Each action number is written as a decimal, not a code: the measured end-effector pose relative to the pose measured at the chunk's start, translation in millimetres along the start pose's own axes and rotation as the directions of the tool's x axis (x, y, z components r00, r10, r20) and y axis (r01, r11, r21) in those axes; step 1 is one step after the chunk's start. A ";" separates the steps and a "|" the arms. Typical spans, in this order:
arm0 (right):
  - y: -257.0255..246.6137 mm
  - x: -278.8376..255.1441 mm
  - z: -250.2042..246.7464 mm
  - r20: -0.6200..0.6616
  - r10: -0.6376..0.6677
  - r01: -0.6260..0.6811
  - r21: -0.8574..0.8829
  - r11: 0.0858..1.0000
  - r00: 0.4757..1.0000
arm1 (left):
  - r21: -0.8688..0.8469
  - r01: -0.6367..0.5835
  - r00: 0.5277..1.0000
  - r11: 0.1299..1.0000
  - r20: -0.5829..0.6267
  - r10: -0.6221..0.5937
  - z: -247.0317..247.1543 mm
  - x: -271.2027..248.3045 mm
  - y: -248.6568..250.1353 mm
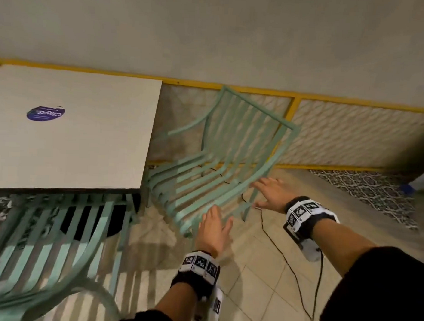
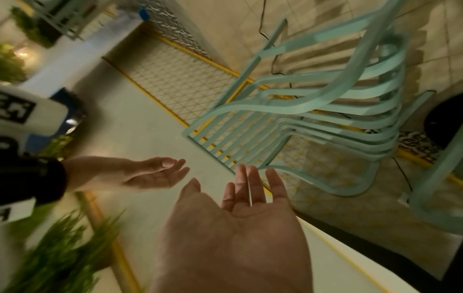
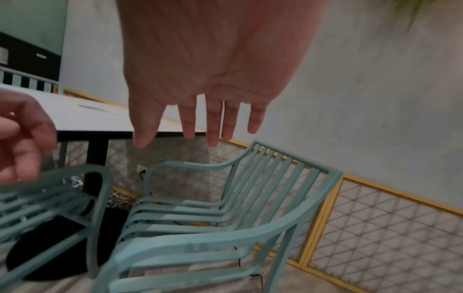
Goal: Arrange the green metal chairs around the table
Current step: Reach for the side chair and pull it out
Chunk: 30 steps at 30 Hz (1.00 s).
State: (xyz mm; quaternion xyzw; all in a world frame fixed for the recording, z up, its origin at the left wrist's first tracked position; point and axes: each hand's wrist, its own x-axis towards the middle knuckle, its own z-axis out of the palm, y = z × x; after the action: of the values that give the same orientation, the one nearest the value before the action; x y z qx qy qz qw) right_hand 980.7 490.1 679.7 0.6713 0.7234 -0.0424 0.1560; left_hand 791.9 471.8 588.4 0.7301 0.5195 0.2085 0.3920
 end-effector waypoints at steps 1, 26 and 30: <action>17.9 22.0 4.1 0.023 -0.013 0.013 -0.027 1.000 1.000 | -0.025 0.013 1.000 1.000 -0.024 -0.014 12.7 22.2 0.0; 204.0 319.2 169.2 0.332 -0.446 0.538 -0.280 0.795 0.831 | 0.622 0.365 0.895 0.693 -0.027 -0.446 182.1 311.3 -33.5; 179.5 325.9 166.5 0.329 -0.426 0.500 -0.186 0.846 0.843 | 0.701 0.266 0.919 0.662 0.022 -0.393 150.0 315.4 -57.4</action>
State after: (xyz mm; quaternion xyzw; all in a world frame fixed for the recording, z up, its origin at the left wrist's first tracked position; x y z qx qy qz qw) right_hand 1169.2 774.3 456.3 0.4351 0.8353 -0.0750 0.3277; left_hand 982.2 718.1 419.8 0.7307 0.6472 -0.1366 0.1689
